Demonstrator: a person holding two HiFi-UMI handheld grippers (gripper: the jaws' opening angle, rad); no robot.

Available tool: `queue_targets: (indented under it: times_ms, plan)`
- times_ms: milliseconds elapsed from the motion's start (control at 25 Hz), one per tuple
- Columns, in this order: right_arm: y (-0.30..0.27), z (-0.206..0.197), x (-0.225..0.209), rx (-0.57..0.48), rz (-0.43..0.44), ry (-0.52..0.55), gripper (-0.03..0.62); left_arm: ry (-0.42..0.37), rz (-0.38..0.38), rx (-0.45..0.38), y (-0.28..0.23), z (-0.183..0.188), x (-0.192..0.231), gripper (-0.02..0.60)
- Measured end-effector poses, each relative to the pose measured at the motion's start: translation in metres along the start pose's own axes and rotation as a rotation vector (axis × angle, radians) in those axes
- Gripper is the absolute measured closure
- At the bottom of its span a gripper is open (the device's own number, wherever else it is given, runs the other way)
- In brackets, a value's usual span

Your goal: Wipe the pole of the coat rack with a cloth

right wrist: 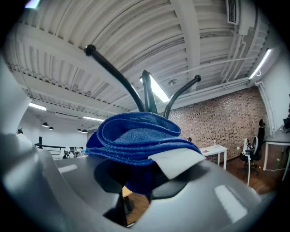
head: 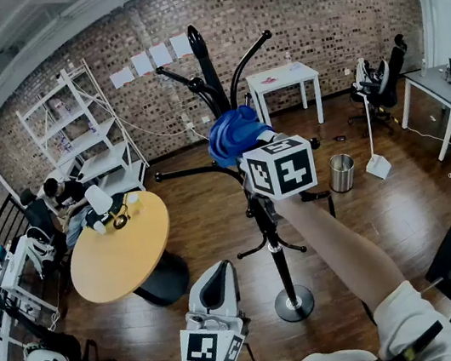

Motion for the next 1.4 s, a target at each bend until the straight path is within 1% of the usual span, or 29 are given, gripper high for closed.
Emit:
queue_targets:
  times_ms: [80, 120, 160, 240, 360, 480, 520, 600, 680, 760, 840, 880, 960, 1040, 1120, 1240, 1320, 1400]
  plan:
    - [-0.005, -0.034, -0.002, 0.021, 0.01, -0.074, 0.496, 0.008, 0.026, -0.01, -0.007, -0.003, 0.006, 0.58]
    - [-0.008, -0.051, -0.003, 0.022, 0.012, -0.093, 0.496, 0.01, 0.034, -0.013, -0.01, -0.004, 0.007, 0.58]
    - [-0.011, -0.066, -0.006, 0.011, 0.01, -0.09, 0.496, 0.008, 0.039, -0.013, -0.012, -0.006, 0.007, 0.58]
    - [-0.008, -0.083, -0.006, -0.038, 0.015, -0.044, 0.496, 0.002, 0.051, -0.006, -0.012, -0.012, 0.005, 0.58]
    - [0.021, -0.073, 0.008, -0.141, 0.079, -0.007, 0.496, 0.002, 0.093, 0.008, -0.008, -0.02, 0.008, 0.58]
    - [0.084, -0.061, 0.035, -0.265, 0.168, 0.053, 0.496, -0.008, 0.112, 0.027, -0.005, -0.028, 0.012, 0.58]
    - [0.104, -0.062, 0.042, -0.289, 0.183, 0.079, 0.496, -0.004, 0.105, 0.036, -0.007, -0.033, 0.014, 0.58]
    - [0.127, -0.068, 0.055, -0.296, 0.195, 0.103, 0.496, 0.005, 0.085, 0.052, -0.015, -0.039, 0.023, 0.58]
    - [0.123, -0.065, 0.06, -0.289, 0.2, 0.127, 0.496, 0.0, 0.059, 0.048, -0.024, -0.04, 0.038, 0.58]
    - [0.101, -0.043, 0.059, -0.301, 0.188, 0.169, 0.496, 0.004, 0.009, 0.026, -0.034, -0.04, 0.054, 0.58]
    - [0.069, -0.009, 0.059, -0.308, 0.149, 0.21, 0.496, 0.022, -0.064, 0.007, -0.043, -0.04, 0.072, 0.58]
    - [0.05, 0.008, 0.058, -0.296, 0.11, 0.236, 0.496, 0.03, -0.099, 0.002, -0.046, -0.039, 0.082, 0.58]
    - [0.014, 0.034, 0.054, -0.237, 0.03, 0.274, 0.496, 0.036, -0.158, -0.019, -0.051, -0.034, 0.103, 0.58]
    - [-0.006, 0.042, 0.055, -0.181, -0.014, 0.284, 0.496, 0.05, -0.199, -0.039, -0.05, -0.034, 0.125, 0.58]
    - [-0.016, 0.028, 0.056, -0.127, -0.088, 0.317, 0.496, 0.071, -0.233, -0.025, -0.047, -0.041, 0.149, 0.58]
    - [-0.021, -0.011, 0.052, -0.02, -0.224, 0.391, 0.496, 0.11, -0.308, 0.032, -0.051, -0.056, 0.173, 0.58]
    - [-0.028, -0.037, 0.05, 0.038, -0.27, 0.388, 0.496, 0.127, -0.353, 0.043, -0.056, -0.061, 0.18, 0.58]
    - [-0.032, -0.051, 0.047, 0.029, -0.296, 0.362, 0.497, 0.135, -0.392, 0.035, -0.062, -0.061, 0.181, 0.58]
Point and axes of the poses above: the fingertips, and each gripper's own axes: y backward along the fingers, x to its left, z out of its top, the point moved 9 cm from there along y, backward along the fingers, and after that the axes turned 2 degrees about y, right-handed, at the moved point
